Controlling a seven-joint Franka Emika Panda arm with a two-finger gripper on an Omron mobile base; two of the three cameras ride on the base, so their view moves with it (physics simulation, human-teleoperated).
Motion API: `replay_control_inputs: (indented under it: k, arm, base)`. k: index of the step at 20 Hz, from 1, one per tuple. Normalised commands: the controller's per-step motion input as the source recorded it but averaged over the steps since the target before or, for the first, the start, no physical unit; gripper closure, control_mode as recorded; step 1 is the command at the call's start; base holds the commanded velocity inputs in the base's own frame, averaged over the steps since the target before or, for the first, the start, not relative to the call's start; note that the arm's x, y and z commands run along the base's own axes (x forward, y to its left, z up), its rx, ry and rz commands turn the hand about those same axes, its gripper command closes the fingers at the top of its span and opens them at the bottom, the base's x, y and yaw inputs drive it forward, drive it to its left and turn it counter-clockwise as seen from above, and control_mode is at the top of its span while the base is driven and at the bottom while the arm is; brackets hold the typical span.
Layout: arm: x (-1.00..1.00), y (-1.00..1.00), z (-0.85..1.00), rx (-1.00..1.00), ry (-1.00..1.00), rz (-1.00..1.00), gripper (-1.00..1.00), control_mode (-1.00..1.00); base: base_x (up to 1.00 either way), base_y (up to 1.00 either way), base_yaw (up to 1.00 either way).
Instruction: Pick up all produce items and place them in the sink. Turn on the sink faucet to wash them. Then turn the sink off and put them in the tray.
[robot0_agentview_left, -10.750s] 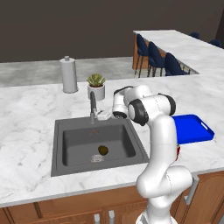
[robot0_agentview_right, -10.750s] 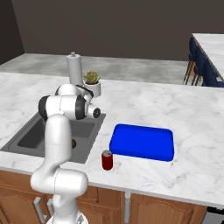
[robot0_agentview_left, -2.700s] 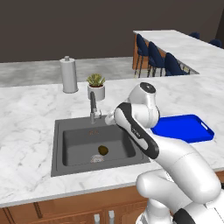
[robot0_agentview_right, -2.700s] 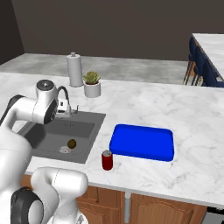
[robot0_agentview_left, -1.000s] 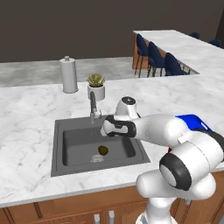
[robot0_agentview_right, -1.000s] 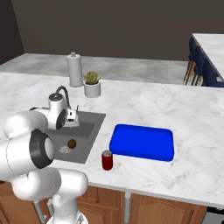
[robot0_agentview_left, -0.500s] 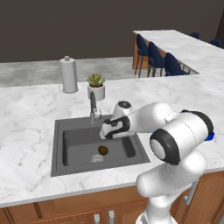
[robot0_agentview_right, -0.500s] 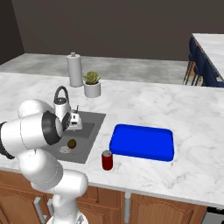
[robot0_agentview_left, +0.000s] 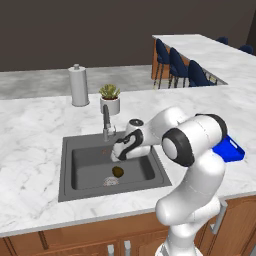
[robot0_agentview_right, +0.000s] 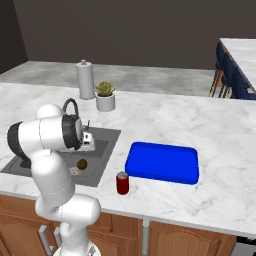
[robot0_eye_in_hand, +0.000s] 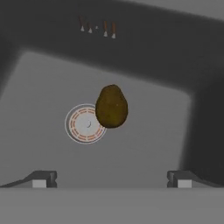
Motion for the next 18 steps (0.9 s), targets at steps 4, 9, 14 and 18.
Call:
replay_control_inputs:
  k: [4,9,14,18]
  arm:
    - [0.29,0.17,-0.32,-0.01,0.06,-0.01,-1.00,-1.00]
    - [0.32,0.16,-0.30,-0.02,0.05,-0.01,-1.00,-1.00]
    - [0.34,0.15,-0.32,-0.02,0.04,-0.02,-1.00,-1.00]
    - [0.31,0.13,-0.35,-0.02,0.01,-0.02,-1.00,-1.00]
  base:
    - [0.00,0.00,0.00]
    - [0.00,0.00,0.00]
    - [0.00,0.00,0.00]
    - [0.00,0.00,0.00]
